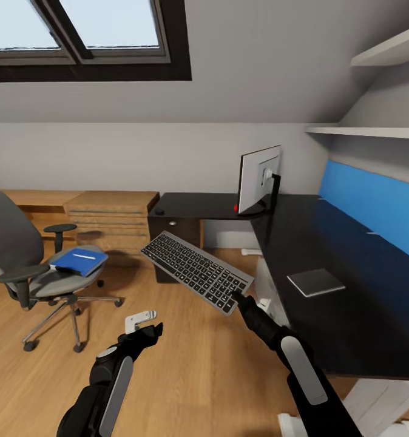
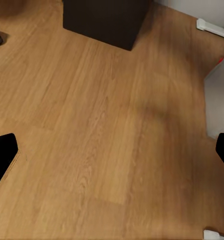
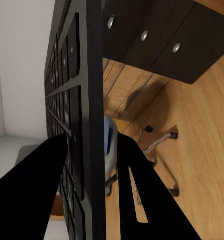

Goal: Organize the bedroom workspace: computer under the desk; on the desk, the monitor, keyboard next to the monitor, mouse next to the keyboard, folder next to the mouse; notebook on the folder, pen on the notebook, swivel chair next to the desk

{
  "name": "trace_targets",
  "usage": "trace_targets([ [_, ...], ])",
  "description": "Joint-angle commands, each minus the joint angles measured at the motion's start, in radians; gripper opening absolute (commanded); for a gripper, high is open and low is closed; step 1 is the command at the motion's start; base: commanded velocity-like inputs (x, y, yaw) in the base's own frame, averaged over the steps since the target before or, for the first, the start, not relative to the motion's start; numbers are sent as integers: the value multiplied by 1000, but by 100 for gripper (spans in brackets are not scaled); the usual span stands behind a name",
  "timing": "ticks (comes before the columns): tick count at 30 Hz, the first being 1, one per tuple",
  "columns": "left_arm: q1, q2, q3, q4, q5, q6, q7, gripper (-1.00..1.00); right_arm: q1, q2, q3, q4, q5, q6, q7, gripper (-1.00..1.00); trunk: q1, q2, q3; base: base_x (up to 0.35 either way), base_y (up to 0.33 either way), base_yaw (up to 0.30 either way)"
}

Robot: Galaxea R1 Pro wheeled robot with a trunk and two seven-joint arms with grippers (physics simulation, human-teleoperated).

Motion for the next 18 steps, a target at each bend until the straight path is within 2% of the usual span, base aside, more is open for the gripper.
trace_targets([
  [1, -1, 0, 0, -1, 11, 4, 7, 100, -1, 0, -1, -1, -6, 3, 0, -100, 0, -1, -1, 252, 248, 0],
  [18, -1, -2, -1, -1, 12, 4, 7, 100, -1, 0, 1, 23, -4, 3, 1, -100, 0, -1, -1, 256, 245, 0],
])
